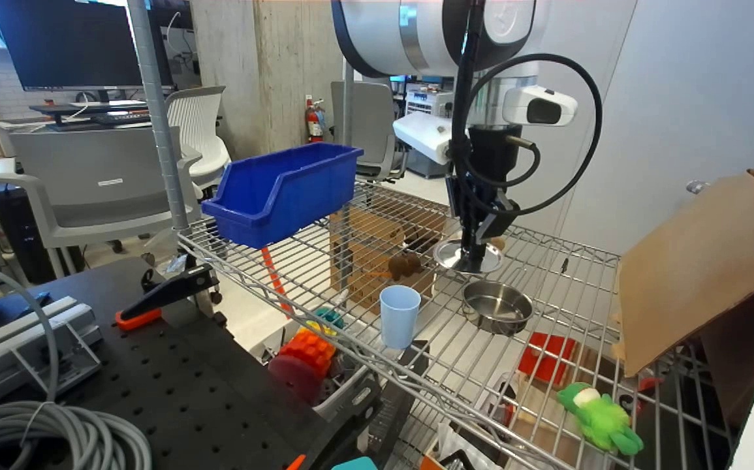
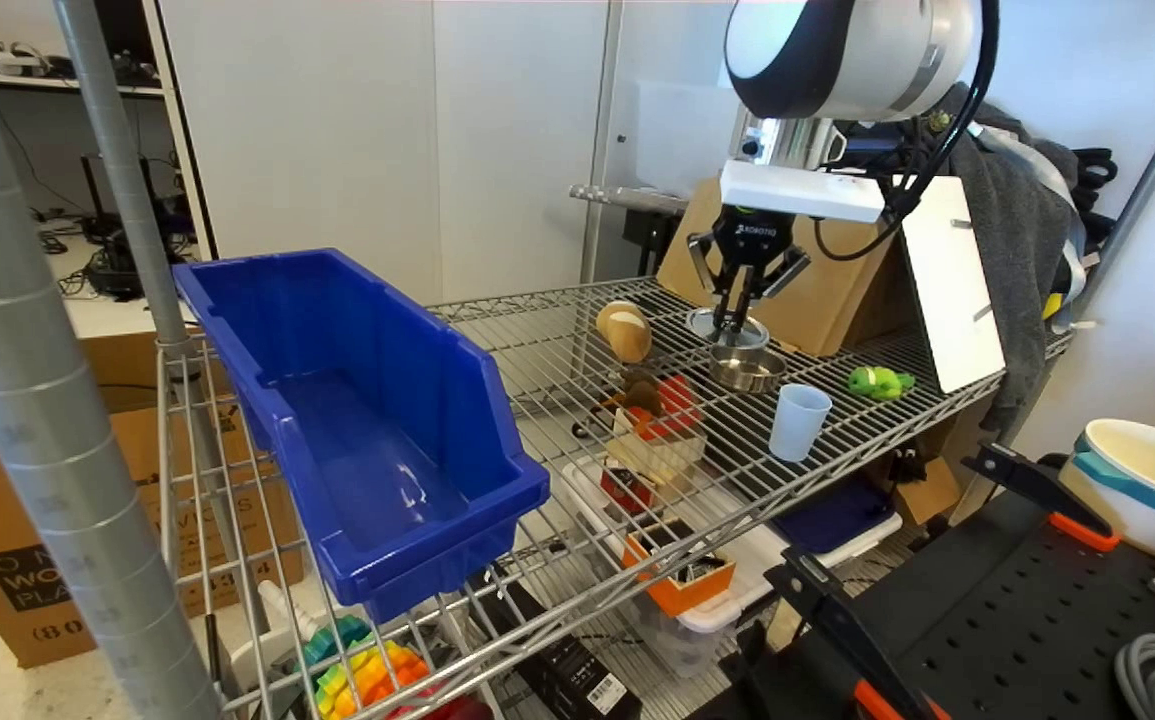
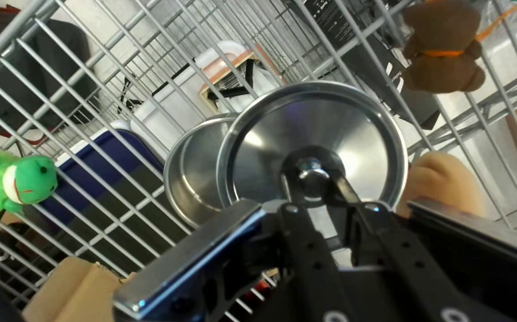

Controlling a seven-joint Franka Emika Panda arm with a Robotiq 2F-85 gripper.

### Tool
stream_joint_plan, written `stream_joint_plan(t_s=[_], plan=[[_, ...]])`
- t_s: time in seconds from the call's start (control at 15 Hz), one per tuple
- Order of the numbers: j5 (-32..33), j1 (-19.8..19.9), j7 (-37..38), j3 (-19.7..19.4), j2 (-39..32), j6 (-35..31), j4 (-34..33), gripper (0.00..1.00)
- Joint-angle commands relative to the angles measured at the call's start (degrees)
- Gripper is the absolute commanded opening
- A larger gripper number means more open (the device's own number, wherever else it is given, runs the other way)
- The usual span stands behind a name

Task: Place the silver lid on the silver pot

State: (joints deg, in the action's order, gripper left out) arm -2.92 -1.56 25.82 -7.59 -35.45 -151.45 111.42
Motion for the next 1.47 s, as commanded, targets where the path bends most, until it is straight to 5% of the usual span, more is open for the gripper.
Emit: stream_joint_plan(t_s=[0.0, 1.0, 1.07, 1.2, 1.4], plan=[[-1.8, 0.6, 0.2, -0.8, -3.1, 1.5, -4.1, 0.05], [-2.7, 1.2, 2.5, -3.0, -10.1, 4.3, -10.2, 0.06], [-3.0, 1.5, 2.2, -2.7, -9.8, 4.8, -10.2, 0.45], [-3.7, 2.0, 1.5, -2.0, -8.8, 5.5, -9.4, 0.51], [-4.9, 2.5, 0.2, -1.0, -6.2, 4.8, -7.1, 0.74]])
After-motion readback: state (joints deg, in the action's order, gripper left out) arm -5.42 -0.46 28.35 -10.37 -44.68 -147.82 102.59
